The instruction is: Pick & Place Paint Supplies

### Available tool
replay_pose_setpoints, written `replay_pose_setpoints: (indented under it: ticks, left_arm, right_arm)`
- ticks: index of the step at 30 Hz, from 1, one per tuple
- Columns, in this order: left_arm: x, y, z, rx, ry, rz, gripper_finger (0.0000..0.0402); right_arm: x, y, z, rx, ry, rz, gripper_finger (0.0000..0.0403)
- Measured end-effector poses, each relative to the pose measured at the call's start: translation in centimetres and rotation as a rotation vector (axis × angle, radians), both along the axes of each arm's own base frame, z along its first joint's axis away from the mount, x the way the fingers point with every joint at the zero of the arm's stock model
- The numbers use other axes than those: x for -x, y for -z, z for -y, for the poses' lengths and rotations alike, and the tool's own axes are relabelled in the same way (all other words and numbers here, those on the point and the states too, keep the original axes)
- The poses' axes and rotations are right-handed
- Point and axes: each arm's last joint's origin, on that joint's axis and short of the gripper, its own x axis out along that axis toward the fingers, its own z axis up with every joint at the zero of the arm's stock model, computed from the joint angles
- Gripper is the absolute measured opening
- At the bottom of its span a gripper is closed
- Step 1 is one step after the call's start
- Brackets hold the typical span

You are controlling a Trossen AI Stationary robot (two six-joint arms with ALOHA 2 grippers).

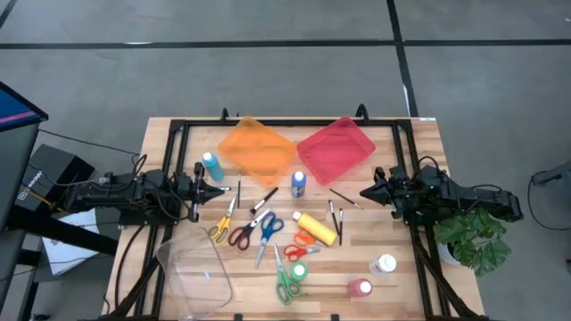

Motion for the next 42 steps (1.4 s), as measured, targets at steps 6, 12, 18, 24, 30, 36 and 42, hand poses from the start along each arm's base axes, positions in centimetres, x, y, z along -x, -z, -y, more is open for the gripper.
replay_pose_setpoints:
  ticks: [6,12,18,24,30,36,42]
  left_arm:
    - [0.00,-0.01,0.00,0.000,0.000,0.000,0.0000]
    - [0.00,-0.01,0.00,0.000,0.000,0.000,0.0000]
    - [0.00,-0.01,0.00,0.000,0.000,0.000,0.0000]
    - [0.00,0.00,0.00,0.000,0.000,0.000,0.0000]
    - [0.00,0.00,0.00,0.000,0.000,0.000,0.0000]
    - [0.00,-0.04,0.00,0.000,0.000,0.003,0.0000]
    - [0.03,-0.58,0.00,-0.002,0.000,0.061,0.0000]
  right_arm:
    - [0.00,0.00,0.00,0.000,0.000,0.000,0.0009]
    - [0.00,-0.01,0.00,0.000,0.000,0.000,0.0009]
    - [0.00,-0.01,0.00,0.000,0.000,0.000,0.0008]
    - [0.00,0.00,0.00,0.000,0.000,0.000,0.0008]
    - [0.00,-0.01,0.01,0.001,0.001,0.000,0.0008]
    - [-0.01,0.01,0.07,0.056,0.024,0.004,0.0008]
    - [0.00,0.00,0.06,0.059,0.023,0.005,0.0008]
